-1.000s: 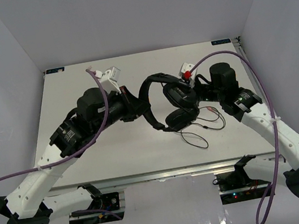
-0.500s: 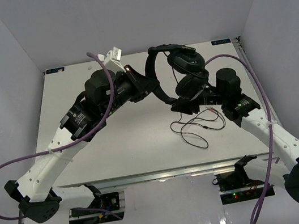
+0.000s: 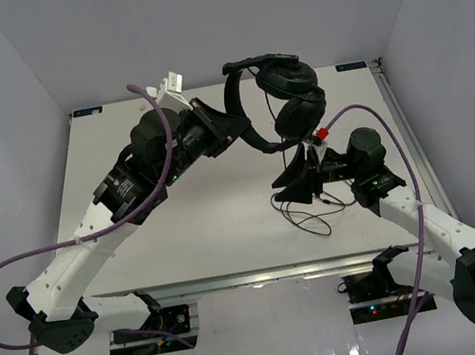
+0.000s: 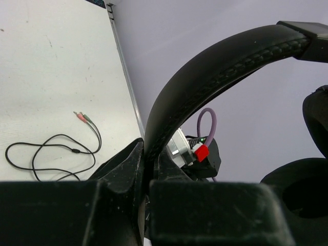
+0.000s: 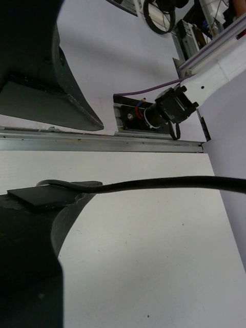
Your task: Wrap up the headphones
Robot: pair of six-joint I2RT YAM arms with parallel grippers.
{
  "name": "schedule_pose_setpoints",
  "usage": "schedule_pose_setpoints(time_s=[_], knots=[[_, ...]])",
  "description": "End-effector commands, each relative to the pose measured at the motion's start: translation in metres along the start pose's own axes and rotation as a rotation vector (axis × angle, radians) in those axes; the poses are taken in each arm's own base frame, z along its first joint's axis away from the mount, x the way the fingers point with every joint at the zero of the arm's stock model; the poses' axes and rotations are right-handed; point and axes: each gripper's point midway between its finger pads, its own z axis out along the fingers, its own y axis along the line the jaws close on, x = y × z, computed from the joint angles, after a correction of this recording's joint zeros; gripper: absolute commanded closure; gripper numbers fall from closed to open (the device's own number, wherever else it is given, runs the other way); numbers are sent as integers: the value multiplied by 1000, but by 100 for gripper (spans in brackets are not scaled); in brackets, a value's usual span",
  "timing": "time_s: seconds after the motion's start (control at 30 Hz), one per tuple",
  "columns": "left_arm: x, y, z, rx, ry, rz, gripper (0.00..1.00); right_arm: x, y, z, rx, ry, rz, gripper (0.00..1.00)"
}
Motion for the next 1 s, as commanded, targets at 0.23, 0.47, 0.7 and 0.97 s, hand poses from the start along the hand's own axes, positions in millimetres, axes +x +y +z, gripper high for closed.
schedule_pose_setpoints(time_s=[0.23,0.47,0.7,0.97], knots=[[-55,-40,-34,89,-194,-126,100,32,26,-7,-150,27,-107,51],[-68,-26,-38,17,-263,-110,100,52,46,-13,-212,49,-102,62],[-83,-5,-41,-83,-362,-76,100,64,64,-19,-262,66,-90,78],[-106,18,-52,-199,-475,-39,100,62,71,-18,-257,108,-90,87]])
